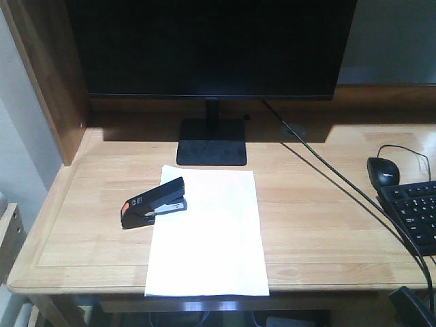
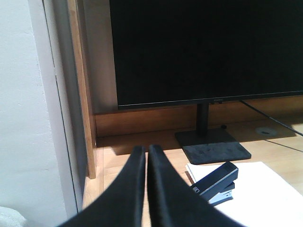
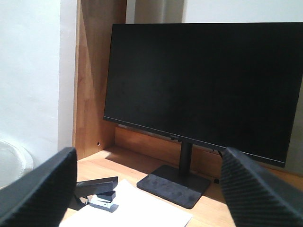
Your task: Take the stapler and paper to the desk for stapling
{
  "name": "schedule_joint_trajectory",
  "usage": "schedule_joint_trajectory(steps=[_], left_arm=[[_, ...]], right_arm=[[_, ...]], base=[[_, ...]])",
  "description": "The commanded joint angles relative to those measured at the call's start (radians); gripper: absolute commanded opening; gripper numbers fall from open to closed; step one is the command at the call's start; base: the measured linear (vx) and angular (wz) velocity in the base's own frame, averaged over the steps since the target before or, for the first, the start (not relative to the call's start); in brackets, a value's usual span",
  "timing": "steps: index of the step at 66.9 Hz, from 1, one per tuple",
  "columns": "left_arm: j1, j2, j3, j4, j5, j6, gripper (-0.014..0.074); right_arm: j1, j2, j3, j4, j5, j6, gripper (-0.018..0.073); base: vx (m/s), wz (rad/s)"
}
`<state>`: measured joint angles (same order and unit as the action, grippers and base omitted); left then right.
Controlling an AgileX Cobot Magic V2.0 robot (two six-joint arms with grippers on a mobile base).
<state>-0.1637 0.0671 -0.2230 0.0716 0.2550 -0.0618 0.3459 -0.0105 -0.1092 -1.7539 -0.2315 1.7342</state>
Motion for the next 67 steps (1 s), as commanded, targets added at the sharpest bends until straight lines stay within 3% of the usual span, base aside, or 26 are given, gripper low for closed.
schedule_joint_trajectory(steps=[1,44,50,58,67], left_arm=[[-0.003,-0.002,-0.022,0.0,-0.074,-0.012,-0.0006],[-0.003,-0.002,-0.022,0.0,-0.075,-0.012,-0.0006],[-0.003,-0.002,-0.022,0.0,-0.075,-0.012,-0.0006],[-0.003,-0.002,-0.022,0.0,-0.075,-0.012,-0.0006],[-0.003,-0.002,-0.022,0.0,-0.075,-0.012,-0.0006]], right_arm=[[-0.004,-0.005,-0.026,-0.036,0.021,-0.005,0.0584],[-0.004,-0.005,-0.026,-0.033,0.017,-0.005,0.0584],[-0.004,-0.005,-0.026,-0.032,0.02,0.042,0.0567],[-0.004,-0.005,-0.026,-0.032,0.092,0.13,0.0477],[-0.004,-0.005,-0.026,-0.032,0.133,0.16,0.0255]], base=[[0.0,0.0],[0.0,0.0],[0.0,0.0],[0.0,0.0],[0.0,0.0]])
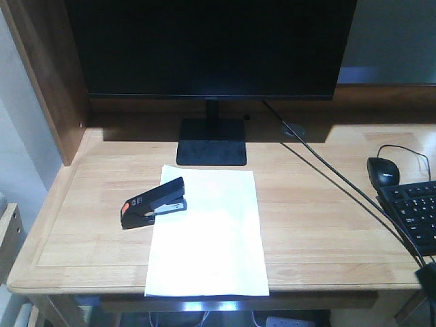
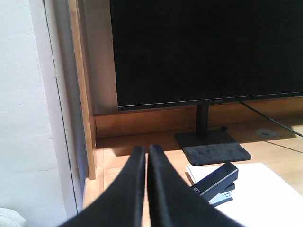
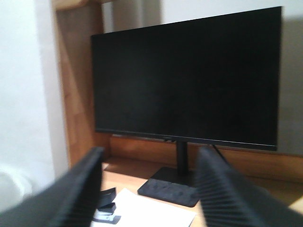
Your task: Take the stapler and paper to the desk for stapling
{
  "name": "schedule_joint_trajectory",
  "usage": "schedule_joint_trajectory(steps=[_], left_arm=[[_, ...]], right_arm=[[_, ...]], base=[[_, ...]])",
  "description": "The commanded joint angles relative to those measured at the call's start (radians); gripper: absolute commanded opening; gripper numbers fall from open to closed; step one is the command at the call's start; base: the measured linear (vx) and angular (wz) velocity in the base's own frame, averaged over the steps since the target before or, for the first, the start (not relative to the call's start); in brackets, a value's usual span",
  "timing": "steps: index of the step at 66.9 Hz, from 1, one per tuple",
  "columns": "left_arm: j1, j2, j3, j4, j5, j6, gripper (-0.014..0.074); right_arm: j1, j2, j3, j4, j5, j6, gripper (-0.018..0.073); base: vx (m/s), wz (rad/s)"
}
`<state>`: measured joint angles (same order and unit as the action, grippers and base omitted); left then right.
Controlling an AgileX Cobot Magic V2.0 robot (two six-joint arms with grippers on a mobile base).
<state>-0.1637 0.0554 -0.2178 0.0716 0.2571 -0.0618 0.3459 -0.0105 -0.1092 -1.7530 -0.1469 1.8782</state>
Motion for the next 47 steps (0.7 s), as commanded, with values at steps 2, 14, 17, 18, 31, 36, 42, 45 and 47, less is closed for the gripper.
schedule_joint_trajectory(steps=[2,14,17,18,31,36,42,45,47], left_arm=[[-0.003,0.01,-0.027,0.0,-0.077,-0.012,-0.0006],[-0.003,0.01,-0.027,0.0,-0.077,-0.012,-0.0006],[-0.003,0.01,-0.027,0.0,-0.077,-0.012,-0.0006],[-0.003,0.01,-0.027,0.0,-0.077,-0.012,-0.0006],[-0.003,0.01,-0.027,0.0,-0.077,-0.012,-0.0006],[-0.003,0.01,-0.027,0.0,-0.077,-0.012,-0.0006],[-0.003,0.01,-0.022,0.0,-0.078,-0.012,-0.0006],[-0.003,0.007,-0.008,0.0,-0.084,-0.012,-0.0006],[-0.001,0.006,0.001,0.001,-0.089,-0.009,-0.0006]], right_arm=[[-0.004,-0.005,-0.026,-0.033,0.049,0.017,0.0153],[-0.004,-0.005,-0.026,-0.039,0.045,0.009,-0.0012],[-0.004,-0.005,-0.026,-0.039,0.045,0.009,-0.0011],[-0.004,-0.005,-0.026,-0.039,0.045,0.009,-0.0011],[-0.004,-0.005,-0.026,-0.039,0.045,0.009,-0.0009],[-0.004,-0.005,-0.026,-0.039,0.045,0.009,-0.0009],[-0.004,-0.005,-0.026,-0.039,0.045,0.009,-0.0009],[-0.004,-0.005,-0.026,-0.039,0.045,0.009,-0.0009],[-0.004,-0.005,-0.026,-0.039,0.045,0.009,-0.0009]], base=[[0.0,0.0],[0.0,0.0],[0.0,0.0],[0.0,0.0],[0.0,0.0],[0.0,0.0],[0.0,0.0],[0.0,0.0],[0.0,0.0]])
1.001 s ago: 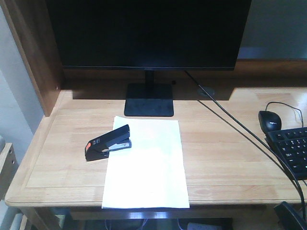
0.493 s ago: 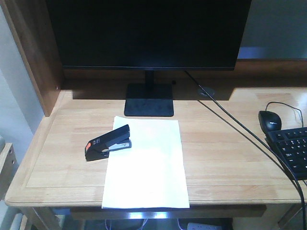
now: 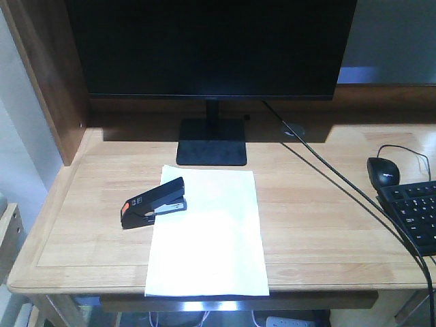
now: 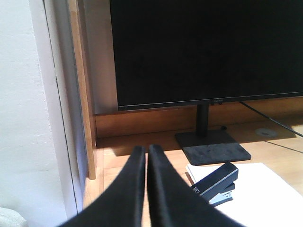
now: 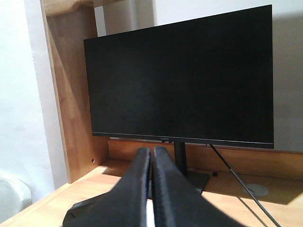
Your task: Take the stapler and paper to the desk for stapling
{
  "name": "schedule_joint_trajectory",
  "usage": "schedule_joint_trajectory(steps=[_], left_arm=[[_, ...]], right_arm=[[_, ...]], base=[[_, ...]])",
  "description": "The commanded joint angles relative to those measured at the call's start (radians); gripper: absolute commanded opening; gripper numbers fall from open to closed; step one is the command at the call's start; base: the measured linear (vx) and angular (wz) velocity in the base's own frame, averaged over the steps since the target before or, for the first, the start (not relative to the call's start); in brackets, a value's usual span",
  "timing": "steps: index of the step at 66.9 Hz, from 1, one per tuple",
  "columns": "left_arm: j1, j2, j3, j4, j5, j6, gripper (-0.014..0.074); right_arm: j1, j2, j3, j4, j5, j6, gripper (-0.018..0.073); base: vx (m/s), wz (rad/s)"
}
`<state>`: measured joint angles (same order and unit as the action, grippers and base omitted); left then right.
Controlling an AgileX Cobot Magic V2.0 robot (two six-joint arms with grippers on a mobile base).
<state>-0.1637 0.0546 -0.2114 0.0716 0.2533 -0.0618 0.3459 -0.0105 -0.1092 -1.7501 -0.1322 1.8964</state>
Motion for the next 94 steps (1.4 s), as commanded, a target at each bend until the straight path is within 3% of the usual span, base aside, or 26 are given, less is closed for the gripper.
schedule_joint_trajectory(steps=[1,17,33,46,58,94], left_arm=[[0.0,0.007,0.001,0.001,-0.09,-0.007,-0.0006],[0.077,0.007,0.153,0.0,-0.141,-0.005,-0.0006],[0.113,-0.081,0.252,0.0,-0.156,-0.003,-0.0006],[0.113,-0.083,0.252,0.001,-0.163,-0.002,-0.0006],[0.113,-0.083,0.252,0.0,-0.163,0.055,-0.0006],[0.113,-0.082,0.251,-0.008,-0.155,0.054,-0.0006]], right_arm=[[-0.004,-0.005,-0.026,-0.042,0.031,-0.009,-0.0009],[-0.004,-0.005,-0.026,-0.042,0.031,-0.009,-0.0009],[-0.004,-0.005,-0.026,-0.042,0.028,-0.009,-0.0009],[-0.004,-0.005,-0.026,-0.042,0.028,-0.009,-0.0009],[-0.004,-0.005,-0.026,-0.042,0.028,-0.009,-0.0009],[-0.004,-0.005,-0.026,-0.042,0.028,-0.009,-0.0009]], base=[[0.0,0.0],[0.0,0.0],[0.0,0.0],[0.0,0.0],[0.0,0.0],[0.0,0.0]])
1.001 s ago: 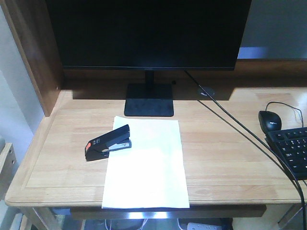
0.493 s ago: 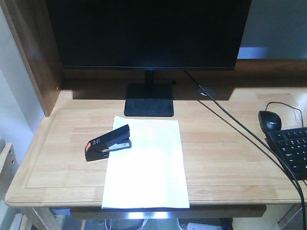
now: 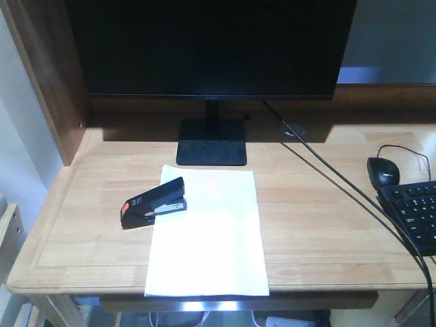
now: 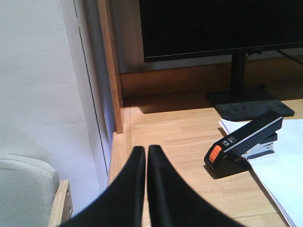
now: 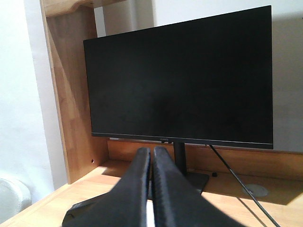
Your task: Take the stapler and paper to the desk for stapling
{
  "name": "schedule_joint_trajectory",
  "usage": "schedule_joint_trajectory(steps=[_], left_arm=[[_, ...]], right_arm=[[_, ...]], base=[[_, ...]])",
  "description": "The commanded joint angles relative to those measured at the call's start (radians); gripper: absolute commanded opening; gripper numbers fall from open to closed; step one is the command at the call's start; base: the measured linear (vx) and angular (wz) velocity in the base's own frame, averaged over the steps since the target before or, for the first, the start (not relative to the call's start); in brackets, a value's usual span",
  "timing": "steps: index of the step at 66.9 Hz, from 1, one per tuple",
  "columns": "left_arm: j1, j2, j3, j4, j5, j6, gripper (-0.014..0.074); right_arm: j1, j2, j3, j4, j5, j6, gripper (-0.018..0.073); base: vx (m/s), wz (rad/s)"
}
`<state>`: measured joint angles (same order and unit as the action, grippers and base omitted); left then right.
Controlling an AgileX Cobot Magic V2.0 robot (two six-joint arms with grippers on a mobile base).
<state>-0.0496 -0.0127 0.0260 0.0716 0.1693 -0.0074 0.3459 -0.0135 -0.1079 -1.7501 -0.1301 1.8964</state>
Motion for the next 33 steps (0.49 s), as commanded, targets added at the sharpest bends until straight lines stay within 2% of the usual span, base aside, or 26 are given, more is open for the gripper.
schedule_joint_trajectory(steps=[1,24,29,33], left_arm=[[-0.001,-0.014,0.014,-0.008,-0.071,-0.001,-0.0006],[-0.001,-0.014,0.014,-0.008,-0.071,-0.001,-0.0006],[-0.001,-0.014,0.014,-0.008,-0.071,-0.001,-0.0006],[-0.001,-0.014,0.014,-0.008,-0.071,-0.001,-0.0006]], right_arm=[[-0.004,-0.002,-0.027,-0.042,0.025,-0.009,-0.0009],[-0.004,-0.002,-0.027,-0.039,0.027,-0.009,-0.0009],[-0.004,-0.002,-0.027,-0.026,0.081,-0.084,-0.0009],[-0.004,-0.002,-0.027,0.06,0.13,-0.186,-0.0009]], base=[[0.0,0.0],[0.0,0.0],[0.0,0.0],[0.0,0.0]])
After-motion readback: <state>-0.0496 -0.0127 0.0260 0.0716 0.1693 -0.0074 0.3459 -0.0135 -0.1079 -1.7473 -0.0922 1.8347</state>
